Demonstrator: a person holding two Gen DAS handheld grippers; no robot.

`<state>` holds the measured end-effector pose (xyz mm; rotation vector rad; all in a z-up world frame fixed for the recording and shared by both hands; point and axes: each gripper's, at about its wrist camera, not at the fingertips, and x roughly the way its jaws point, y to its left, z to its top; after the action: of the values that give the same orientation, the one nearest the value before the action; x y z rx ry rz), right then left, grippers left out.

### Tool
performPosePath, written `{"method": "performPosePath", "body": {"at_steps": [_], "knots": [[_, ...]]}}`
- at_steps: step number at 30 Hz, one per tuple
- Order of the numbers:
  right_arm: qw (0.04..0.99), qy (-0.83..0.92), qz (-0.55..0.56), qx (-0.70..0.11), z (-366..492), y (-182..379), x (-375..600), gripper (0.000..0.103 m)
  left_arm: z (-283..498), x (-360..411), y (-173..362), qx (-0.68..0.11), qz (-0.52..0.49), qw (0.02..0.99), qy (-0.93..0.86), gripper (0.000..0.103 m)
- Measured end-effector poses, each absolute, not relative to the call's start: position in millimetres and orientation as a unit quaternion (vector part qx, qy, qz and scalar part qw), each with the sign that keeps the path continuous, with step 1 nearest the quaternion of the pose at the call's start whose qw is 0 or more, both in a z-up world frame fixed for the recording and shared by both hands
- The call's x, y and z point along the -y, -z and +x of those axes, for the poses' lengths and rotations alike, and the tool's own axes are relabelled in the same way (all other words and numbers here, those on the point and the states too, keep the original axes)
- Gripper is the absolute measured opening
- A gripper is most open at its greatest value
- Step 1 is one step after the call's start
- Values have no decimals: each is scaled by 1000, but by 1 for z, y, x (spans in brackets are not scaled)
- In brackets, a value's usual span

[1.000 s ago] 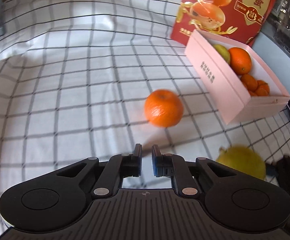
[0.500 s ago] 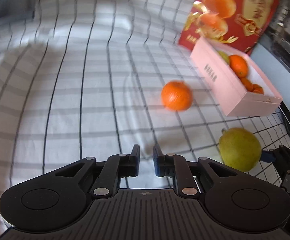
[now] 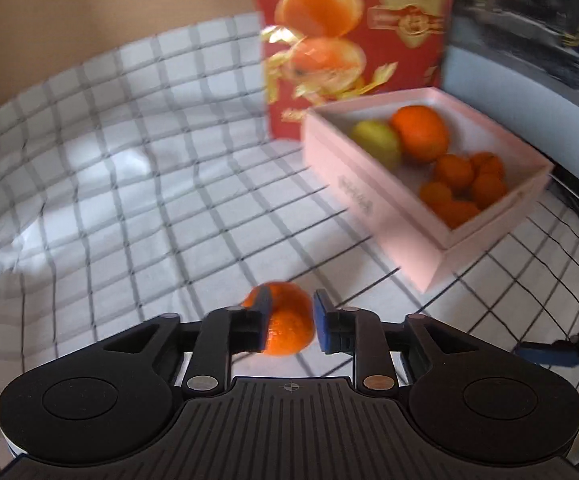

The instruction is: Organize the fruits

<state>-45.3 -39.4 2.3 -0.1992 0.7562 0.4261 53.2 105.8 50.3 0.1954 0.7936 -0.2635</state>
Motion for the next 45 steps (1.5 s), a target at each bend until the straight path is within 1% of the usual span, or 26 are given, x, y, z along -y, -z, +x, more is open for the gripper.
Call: {"method": "performPosePath", "body": {"at_steps": [2,4,6,9,14,17,25,34,35,36,38,43,44,45], "knots": [[905,-207,-95,-360,-47,0,41,102,54,-110,-51,-385,77,907,150,44],[906,-208,-93,-356,-48,1,42,102,58,-116,-52,-386,61,909,143,42],[907,-209,-93,-354,-50,1,42,102,62,-119,-51,-386,72,912,120,41],[908,-210,-93,-350,-49,1,43,103,69,-122,-47,-396,98,908,95,44],[908,-212,-93,-349,-50,2,44,103,82,-133,-37,-427,88,897,71,51],[908,-213,-92,-348,-50,2,44,103,85,-136,-29,-448,83,887,77,50],[908,-213,-92,-348,-51,2,43,103,69,-143,-28,-437,59,893,85,49],[903,-215,-98,-359,-45,1,41,103,-5,-160,-30,-454,-53,884,101,49],[902,-212,-103,-361,-44,-1,39,100,-14,-162,-30,-457,-65,882,96,49],[905,-203,-111,-356,-42,-3,37,96,-21,-165,-31,-459,-77,880,91,49],[913,-188,-133,-338,-40,-9,32,95,-32,-172,-31,-462,-99,878,82,49],[911,-197,-164,-323,-28,-19,16,93,-43,-185,-31,-469,-129,872,60,49],[908,-203,-172,-322,-26,-19,12,90,-44,-188,-31,-470,-133,871,55,49],[906,-208,-179,-323,-23,-19,8,86,-45,-190,-31,-472,-136,870,51,49]]}}
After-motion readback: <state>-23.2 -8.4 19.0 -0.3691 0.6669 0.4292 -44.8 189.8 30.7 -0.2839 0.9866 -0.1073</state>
